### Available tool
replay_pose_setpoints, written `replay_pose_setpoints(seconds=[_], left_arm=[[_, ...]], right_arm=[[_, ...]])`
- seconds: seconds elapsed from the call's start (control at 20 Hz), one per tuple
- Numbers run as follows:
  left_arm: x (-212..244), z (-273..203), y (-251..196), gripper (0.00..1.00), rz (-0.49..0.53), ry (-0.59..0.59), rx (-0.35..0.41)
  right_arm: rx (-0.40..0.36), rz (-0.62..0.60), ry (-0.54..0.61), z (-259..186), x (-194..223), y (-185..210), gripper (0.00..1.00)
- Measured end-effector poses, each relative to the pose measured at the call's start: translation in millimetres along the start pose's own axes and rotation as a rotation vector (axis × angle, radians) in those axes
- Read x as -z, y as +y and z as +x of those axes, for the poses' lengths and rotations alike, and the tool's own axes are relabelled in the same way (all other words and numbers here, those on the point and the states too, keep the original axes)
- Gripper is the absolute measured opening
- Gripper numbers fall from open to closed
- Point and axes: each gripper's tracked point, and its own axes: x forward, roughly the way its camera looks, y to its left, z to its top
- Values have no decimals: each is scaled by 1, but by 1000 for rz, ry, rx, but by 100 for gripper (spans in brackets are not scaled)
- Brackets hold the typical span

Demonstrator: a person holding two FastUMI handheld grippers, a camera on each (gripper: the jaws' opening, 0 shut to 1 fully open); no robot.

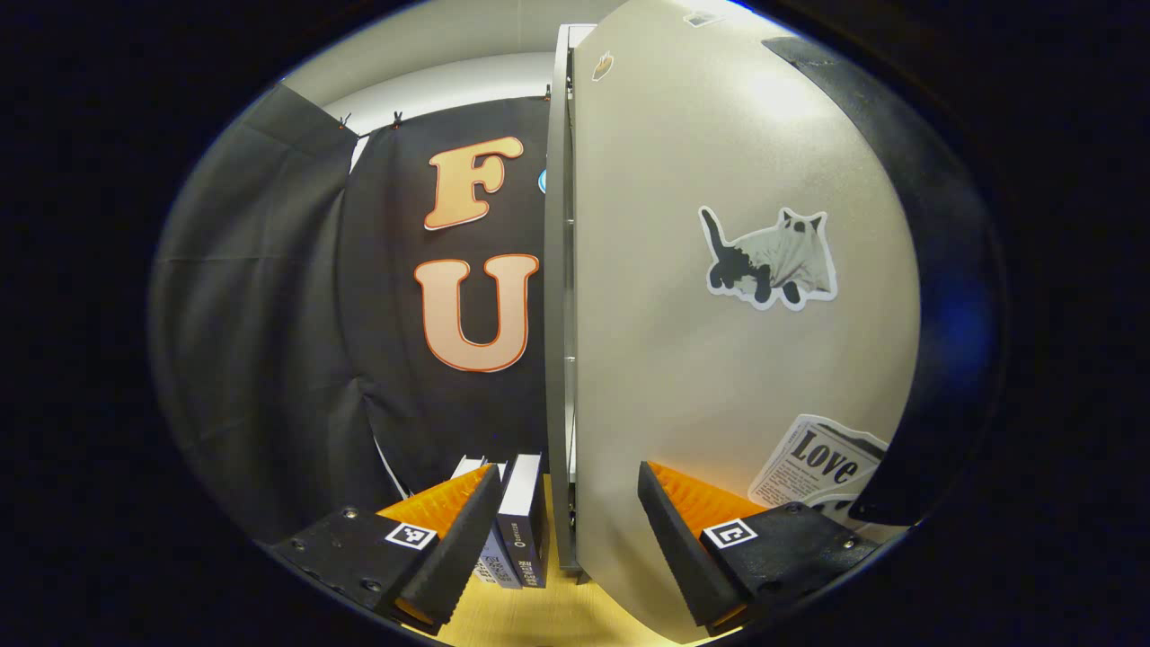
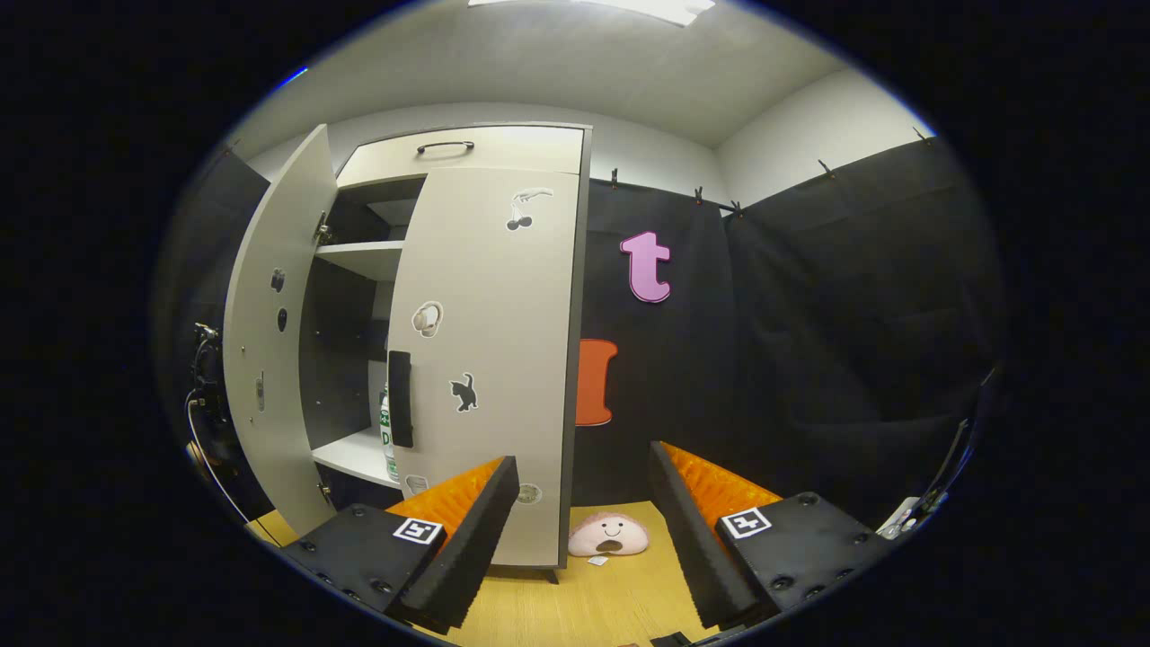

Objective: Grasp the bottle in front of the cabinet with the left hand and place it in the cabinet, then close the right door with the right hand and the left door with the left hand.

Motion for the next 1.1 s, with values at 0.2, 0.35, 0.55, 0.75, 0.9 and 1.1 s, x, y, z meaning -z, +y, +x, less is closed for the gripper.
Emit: replay_pose_setpoints(seconds=[0.2,0.35,0.55,0.75,0.9,1.1], left_arm=[[12,-10,-5,90,-87,39,-26],[20,-17,-11,94,-158,50,-54],[28,-21,-36,94,-195,55,-52],[43,-14,-100,94,-256,94,66],[50,-14,-140,95,-253,130,116],[46,-23,-173,95,-205,125,176]], right_arm=[[2,10,9,3,4,-1,96],[-7,16,23,5,11,3,96],[-23,8,52,12,23,13,96],[-38,8,75,17,28,22,96],[-43,23,81,17,28,24,97],[-35,28,74,12,25,21,97]])
